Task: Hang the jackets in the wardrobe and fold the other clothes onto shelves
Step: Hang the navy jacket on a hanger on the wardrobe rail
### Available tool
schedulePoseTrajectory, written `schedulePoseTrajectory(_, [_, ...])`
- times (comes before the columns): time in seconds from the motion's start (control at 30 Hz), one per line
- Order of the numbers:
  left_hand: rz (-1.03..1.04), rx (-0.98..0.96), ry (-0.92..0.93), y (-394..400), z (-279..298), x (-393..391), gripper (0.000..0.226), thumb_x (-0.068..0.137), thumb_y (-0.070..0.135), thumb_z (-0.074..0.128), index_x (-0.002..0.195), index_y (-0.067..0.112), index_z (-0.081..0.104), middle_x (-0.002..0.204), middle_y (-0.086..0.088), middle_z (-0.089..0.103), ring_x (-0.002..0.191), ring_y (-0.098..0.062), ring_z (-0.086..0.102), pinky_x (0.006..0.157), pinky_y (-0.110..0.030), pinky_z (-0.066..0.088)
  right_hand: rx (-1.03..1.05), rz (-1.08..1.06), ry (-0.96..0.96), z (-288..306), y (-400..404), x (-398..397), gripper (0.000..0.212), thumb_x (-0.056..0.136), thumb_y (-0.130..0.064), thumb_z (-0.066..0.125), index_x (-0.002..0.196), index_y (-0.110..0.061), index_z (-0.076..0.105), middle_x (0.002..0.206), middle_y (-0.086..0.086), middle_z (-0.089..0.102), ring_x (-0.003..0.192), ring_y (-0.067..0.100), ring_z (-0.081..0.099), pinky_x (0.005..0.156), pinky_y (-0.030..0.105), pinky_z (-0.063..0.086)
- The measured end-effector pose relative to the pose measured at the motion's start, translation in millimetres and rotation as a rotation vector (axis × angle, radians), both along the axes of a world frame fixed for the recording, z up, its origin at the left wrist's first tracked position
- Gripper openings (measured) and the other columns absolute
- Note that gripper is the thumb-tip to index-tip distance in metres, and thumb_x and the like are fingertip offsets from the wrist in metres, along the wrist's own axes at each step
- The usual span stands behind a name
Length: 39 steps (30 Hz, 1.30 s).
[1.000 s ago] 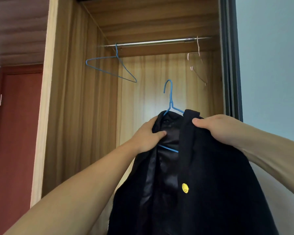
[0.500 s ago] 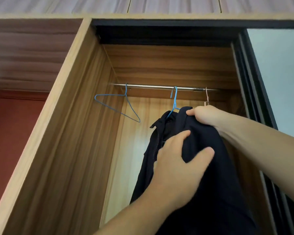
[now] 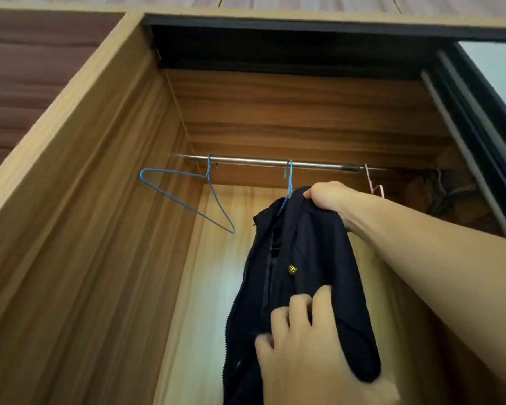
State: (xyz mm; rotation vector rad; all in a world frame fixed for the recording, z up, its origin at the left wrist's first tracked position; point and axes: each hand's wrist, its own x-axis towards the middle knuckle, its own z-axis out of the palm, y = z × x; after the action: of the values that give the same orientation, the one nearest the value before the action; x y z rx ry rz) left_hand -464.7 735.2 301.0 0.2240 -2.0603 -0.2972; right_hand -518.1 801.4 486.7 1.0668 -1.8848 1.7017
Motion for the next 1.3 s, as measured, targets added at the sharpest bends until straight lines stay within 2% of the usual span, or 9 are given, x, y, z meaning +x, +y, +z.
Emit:
schedulePoseTrajectory(0.1, [0.06,-0.102,0.131,-5.3,-18.2,-38.4,0.094,0.069,0.059,0.064,0.139,0.056,0.002,0.144,0.026,0.007,0.134,-0.011,0.028,0.098,-0.039,0.041,-0.046,0.074,0.015,12.0,-12.1,-19.6,0.022,0.099,-0.006,0.042,0.115,-0.002,0.057,0.09,0.01,0.06,0.077,0.024,0.06,0.057,0.025,0.044])
schedulePoseTrajectory(0.17, [0.132,-0.059,0.153,-21.9,-11.5,-48.4,0.091,0.083,0.044,0.06,0.139,0.057,-0.011,0.146,0.025,-0.007,0.132,-0.01,0.027,0.097,-0.027,0.04,-0.066,0.099,0.034,20.8,-20.7,-28.7,0.015,0.098,-0.007,0.043,0.106,-0.005,0.056,0.078,0.007,0.056,0.064,0.019,0.054,0.047,0.021,0.042])
schedulePoseTrajectory(0.37, [0.108,-0.101,0.156,-68.2,21.3,-75.8,0.083,0.09,0.024,0.051,0.142,0.052,-0.006,0.145,0.023,0.004,0.116,-0.011,0.042,0.08,-0.023,0.041,-0.107,0.084,0.106,51.5,-54.1,-50.2,0.022,0.096,-0.004,0.043,0.11,-0.002,0.06,0.083,0.008,0.058,0.069,0.021,0.055,0.056,0.025,0.043])
schedulePoseTrajectory(0.5, [0.04,-0.13,0.176,-99.4,40.0,-93.7,0.081,0.092,0.021,0.051,0.143,0.052,-0.003,0.145,0.022,0.007,0.117,-0.013,0.042,0.079,-0.024,0.04,-0.046,0.008,0.177,66.2,-75.2,-56.4,0.032,0.101,-0.003,0.034,0.125,0.001,0.055,0.105,0.012,0.06,0.099,0.026,0.061,0.063,0.021,0.044])
schedulePoseTrajectory(0.63, [-0.021,-0.135,0.173,-111.7,58.2,-111.5,0.08,0.091,0.02,0.051,0.143,0.051,-0.001,0.145,0.021,0.007,0.119,-0.014,0.041,0.083,-0.026,0.042,-0.079,-0.071,0.149,80.6,-83.5,-70.7,0.015,0.096,-0.003,0.042,0.097,-0.007,0.056,0.078,0.007,0.055,0.061,0.019,0.051,0.049,0.023,0.037])
schedulePoseTrajectory(0.87, [-0.064,-0.152,0.159,-105.3,92.4,-143.0,0.079,0.091,0.015,0.051,0.144,0.047,0.002,0.149,0.018,0.006,0.12,-0.015,0.041,0.077,-0.025,0.035,-0.1,-0.15,0.155,109.2,-76.8,-102.9,0.026,0.097,-0.007,0.043,0.116,0.0,0.059,0.084,0.009,0.058,0.067,0.021,0.055,0.066,0.027,0.043])
schedulePoseTrajectory(0.97, [-0.093,-0.156,0.157,-104.1,100.7,-156.0,0.079,0.091,0.015,0.052,0.144,0.047,0.003,0.149,0.018,0.007,0.119,-0.016,0.042,0.078,-0.025,0.036,0.003,-0.248,0.225,117.4,-74.2,-111.0,0.029,0.099,-0.009,0.042,0.122,-0.001,0.057,0.119,0.016,0.062,0.081,0.027,0.059,0.05,0.02,0.041])
schedulePoseTrajectory(1.1, [-0.152,-0.16,0.161,-93.3,99.0,-167.3,0.078,0.092,0.017,0.052,0.143,0.048,0.002,0.147,0.02,0.008,0.12,-0.015,0.042,0.082,-0.024,0.038,0.001,-0.309,0.19,116.0,-61.2,-120.8,0.019,0.099,-0.01,0.043,0.111,-0.005,0.056,0.082,0.006,0.056,0.058,0.018,0.048,0.034,0.014,0.033])
schedulePoseTrajectory(1.3, [-0.246,-0.136,0.149,-66.2,85.4,-179.6,0.078,0.09,0.019,0.054,0.143,0.049,0.004,0.143,0.023,0.011,0.123,-0.018,0.042,0.097,-0.034,0.043,0.147,-0.407,0.249,107.4,-43.0,-130.1,0.037,0.1,-0.009,0.04,0.134,0.004,0.05,0.139,0.021,0.05,0.13,0.034,0.045,0.085,0.031,0.04])
